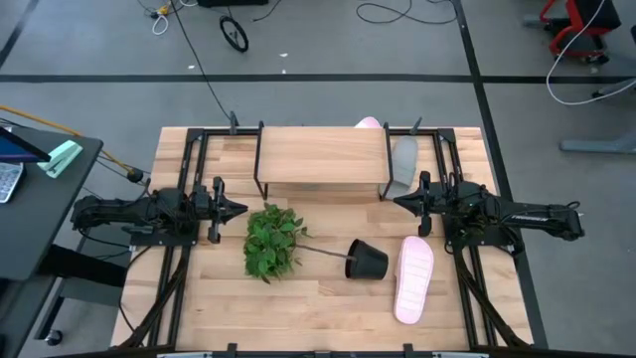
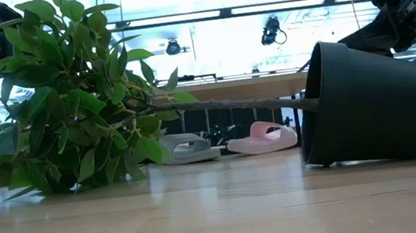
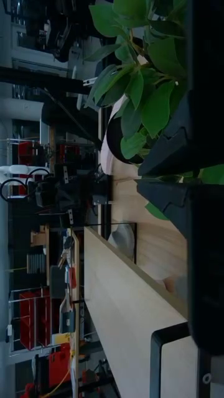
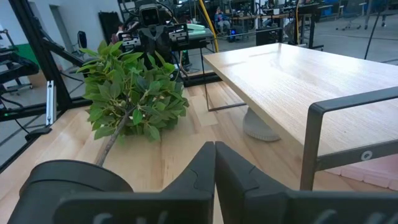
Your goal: Pick and place slides into the shelf
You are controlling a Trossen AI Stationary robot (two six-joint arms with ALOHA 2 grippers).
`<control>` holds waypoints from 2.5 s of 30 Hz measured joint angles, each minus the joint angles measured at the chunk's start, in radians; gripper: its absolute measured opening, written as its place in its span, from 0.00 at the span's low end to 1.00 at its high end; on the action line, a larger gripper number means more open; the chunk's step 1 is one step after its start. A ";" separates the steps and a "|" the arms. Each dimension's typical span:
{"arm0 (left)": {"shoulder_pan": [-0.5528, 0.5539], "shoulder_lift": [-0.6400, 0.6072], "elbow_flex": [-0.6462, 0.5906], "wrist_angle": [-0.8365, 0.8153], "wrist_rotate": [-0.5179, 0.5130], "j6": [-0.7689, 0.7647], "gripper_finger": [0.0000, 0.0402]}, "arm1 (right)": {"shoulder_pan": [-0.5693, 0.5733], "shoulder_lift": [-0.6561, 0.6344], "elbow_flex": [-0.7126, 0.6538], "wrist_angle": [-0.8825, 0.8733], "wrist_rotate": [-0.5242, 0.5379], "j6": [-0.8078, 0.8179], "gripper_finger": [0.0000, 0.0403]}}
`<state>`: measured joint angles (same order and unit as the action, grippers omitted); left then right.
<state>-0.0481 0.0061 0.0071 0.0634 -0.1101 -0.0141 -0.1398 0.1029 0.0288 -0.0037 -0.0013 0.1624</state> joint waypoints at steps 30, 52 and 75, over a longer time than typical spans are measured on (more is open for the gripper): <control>0.000 0.000 0.000 0.007 0.000 0.000 0.05 | 0.000 0.000 0.000 0.003 0.000 0.034 0.03; 0.000 0.000 0.000 0.007 0.000 -0.057 0.05 | 0.008 0.003 0.077 -0.160 -0.169 0.232 0.03; 0.000 0.010 0.159 -0.057 -0.070 -0.078 0.09 | 0.004 0.359 0.755 -0.803 -0.066 0.140 0.03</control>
<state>-0.0479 0.0158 0.1659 0.0067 -0.1796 -0.0925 -0.1356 0.4614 0.7833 -0.8065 -0.0675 0.3024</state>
